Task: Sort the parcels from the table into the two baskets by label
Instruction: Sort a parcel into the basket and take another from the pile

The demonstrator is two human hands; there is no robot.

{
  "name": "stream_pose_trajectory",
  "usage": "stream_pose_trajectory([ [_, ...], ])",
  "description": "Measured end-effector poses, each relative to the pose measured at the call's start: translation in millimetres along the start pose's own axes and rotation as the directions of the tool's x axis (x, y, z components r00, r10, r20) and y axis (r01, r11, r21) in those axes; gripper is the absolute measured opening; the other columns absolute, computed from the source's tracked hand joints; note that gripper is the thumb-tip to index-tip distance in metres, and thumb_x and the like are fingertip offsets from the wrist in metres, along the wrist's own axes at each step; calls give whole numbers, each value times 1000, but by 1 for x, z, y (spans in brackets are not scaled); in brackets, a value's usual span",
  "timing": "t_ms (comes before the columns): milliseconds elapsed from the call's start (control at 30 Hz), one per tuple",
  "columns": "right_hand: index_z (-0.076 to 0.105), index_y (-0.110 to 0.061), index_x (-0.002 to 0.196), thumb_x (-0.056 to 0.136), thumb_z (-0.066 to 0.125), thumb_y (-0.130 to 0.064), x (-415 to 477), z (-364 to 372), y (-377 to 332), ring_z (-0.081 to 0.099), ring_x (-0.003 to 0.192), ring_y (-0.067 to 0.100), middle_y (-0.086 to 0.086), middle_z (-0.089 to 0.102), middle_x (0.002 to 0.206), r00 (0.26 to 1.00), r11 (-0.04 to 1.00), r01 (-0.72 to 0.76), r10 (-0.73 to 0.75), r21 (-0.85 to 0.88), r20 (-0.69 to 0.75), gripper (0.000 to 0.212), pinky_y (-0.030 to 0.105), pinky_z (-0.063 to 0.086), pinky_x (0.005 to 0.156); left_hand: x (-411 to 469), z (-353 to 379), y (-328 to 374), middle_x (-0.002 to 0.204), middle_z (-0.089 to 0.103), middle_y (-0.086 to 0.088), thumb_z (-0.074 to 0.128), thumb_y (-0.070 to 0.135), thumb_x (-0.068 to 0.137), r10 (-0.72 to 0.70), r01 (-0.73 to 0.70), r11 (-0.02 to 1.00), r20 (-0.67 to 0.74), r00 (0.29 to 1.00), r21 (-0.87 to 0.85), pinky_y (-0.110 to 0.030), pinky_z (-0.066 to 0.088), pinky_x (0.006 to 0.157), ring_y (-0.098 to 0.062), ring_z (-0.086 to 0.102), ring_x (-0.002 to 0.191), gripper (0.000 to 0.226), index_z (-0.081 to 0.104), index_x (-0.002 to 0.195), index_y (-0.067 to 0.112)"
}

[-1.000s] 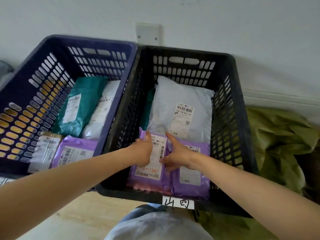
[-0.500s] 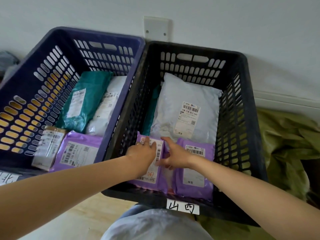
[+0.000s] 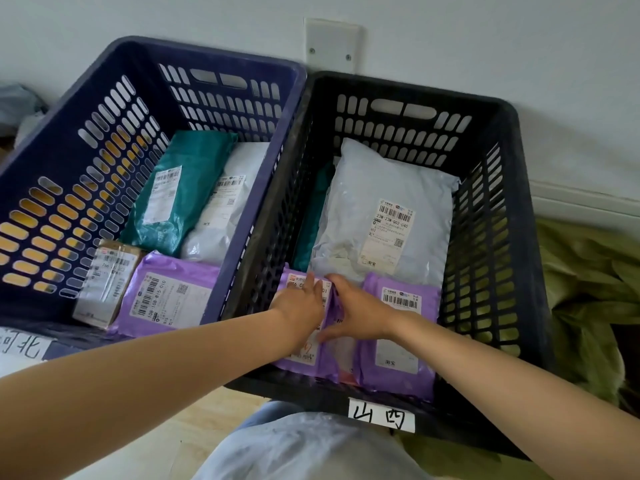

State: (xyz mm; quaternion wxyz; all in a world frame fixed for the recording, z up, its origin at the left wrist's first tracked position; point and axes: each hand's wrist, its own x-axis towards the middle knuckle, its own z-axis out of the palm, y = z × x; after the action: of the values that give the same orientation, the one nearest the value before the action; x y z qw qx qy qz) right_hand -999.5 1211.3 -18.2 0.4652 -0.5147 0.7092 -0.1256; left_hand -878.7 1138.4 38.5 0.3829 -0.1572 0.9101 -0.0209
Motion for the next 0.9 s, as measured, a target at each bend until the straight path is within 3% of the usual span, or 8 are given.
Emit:
stream_pose_trajectory([
  [67,23,-16,145,64,86,-47,2,5,-1,46,125,19,2,41,143,999,1000,-13,13,-2,-39,107,35,43,104,3,0,0,159,-6,-24,53,23,98,4,-4,1000,13,1000,-3,-41,43,100,-37,24,143,82,-5,150,-6],
  [200,27,-19,141,59,87,-50,4,12,2,47,123,20,1,44,139,997,999,-24,26,31,-76,107,40,44,103,8,2,-1,159,-8,-24,56,23,96,-12,13,999,22,1000,-32,-42,48,96,-38,37,136,85,-4,150,-6],
  [400,7,-15,154,65,86,-46,-1,2,-2,31,142,20,3,25,158,998,996,-29,34,85,-54,122,30,31,114,7,3,-6,160,0,-21,69,33,88,-44,44,999,-11,999,-19,-41,47,94,-36,43,133,98,2,152,-1],
  [533,10,-17,153,69,85,-37,-10,-15,-5,33,141,20,2,27,157,997,993,-27,36,115,-75,115,33,35,112,7,1,-5,156,20,-16,70,25,86,-92,86,986,-38,995,-143,-44,46,95,-35,46,130,88,14,150,3],
  [700,24,-18,149,72,85,-29,-19,-38,-8,45,129,22,6,42,146,975,991,14,15,132,-221,98,34,41,105,-2,-12,-3,141,38,-12,62,13,88,-179,134,946,-130,975,-294,-43,49,90,-33,52,122,71,22,146,8],
  [900,33,-18,146,80,79,-25,-35,-60,-19,50,119,18,3,46,139,936,966,135,-51,219,-349,81,33,44,101,-30,-29,-10,142,42,-9,61,20,88,-323,118,814,-274,906,-568,-46,46,97,-32,50,124,67,29,147,17],
])
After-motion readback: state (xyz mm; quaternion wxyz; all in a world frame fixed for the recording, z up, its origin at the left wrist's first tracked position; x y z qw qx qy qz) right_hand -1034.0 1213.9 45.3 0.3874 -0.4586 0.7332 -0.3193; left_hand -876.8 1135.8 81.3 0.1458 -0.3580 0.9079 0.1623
